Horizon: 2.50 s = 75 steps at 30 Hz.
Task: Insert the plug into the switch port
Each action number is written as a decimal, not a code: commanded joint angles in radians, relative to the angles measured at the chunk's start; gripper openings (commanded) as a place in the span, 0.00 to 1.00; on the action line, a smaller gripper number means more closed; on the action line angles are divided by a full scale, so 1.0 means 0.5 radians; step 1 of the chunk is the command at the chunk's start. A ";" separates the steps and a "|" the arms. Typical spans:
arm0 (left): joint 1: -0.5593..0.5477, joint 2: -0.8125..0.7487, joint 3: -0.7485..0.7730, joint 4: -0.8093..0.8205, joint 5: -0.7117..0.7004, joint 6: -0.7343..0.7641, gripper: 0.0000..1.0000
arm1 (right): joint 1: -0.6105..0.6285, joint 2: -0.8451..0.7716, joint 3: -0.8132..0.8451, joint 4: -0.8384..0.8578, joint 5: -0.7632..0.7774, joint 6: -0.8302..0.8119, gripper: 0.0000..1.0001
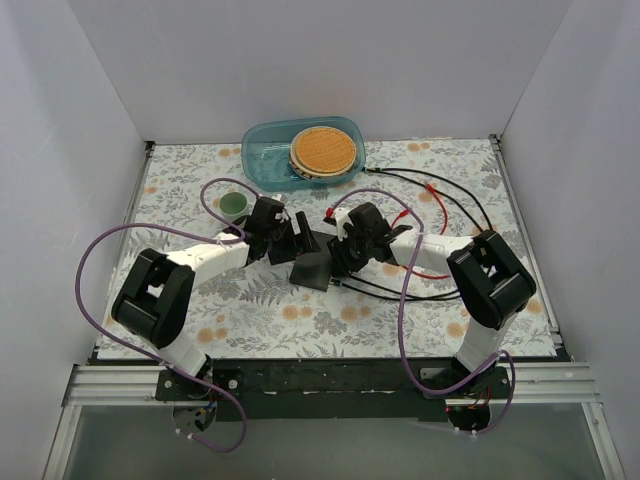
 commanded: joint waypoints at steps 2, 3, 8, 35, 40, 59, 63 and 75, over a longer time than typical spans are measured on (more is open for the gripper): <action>-0.020 -0.092 -0.001 -0.125 0.012 -0.101 0.84 | -0.014 -0.048 0.020 0.030 0.255 -0.034 0.53; -0.017 -0.104 -0.004 -0.131 -0.013 -0.107 0.85 | -0.014 -0.070 0.014 0.020 0.310 -0.034 0.58; -0.017 -0.248 -0.025 -0.171 -0.166 -0.113 0.89 | -0.032 -0.266 -0.023 0.017 0.457 0.015 0.70; -0.017 -0.694 -0.068 -0.143 -0.243 0.034 0.98 | -0.772 -0.021 0.492 -0.204 0.308 0.359 0.56; -0.020 -0.681 -0.087 -0.131 -0.218 0.034 0.98 | -0.753 0.090 0.551 -0.182 0.178 0.301 0.54; -0.017 -0.660 -0.142 -0.103 -0.182 0.043 0.98 | -0.588 0.534 0.852 -0.256 0.467 0.190 0.48; -0.020 -0.675 -0.148 -0.109 -0.203 0.049 0.98 | -0.560 0.550 0.861 -0.283 0.648 0.178 0.40; -0.020 -0.779 -0.157 -0.140 -0.310 0.089 0.98 | -0.517 0.400 0.803 -0.287 0.569 0.108 0.01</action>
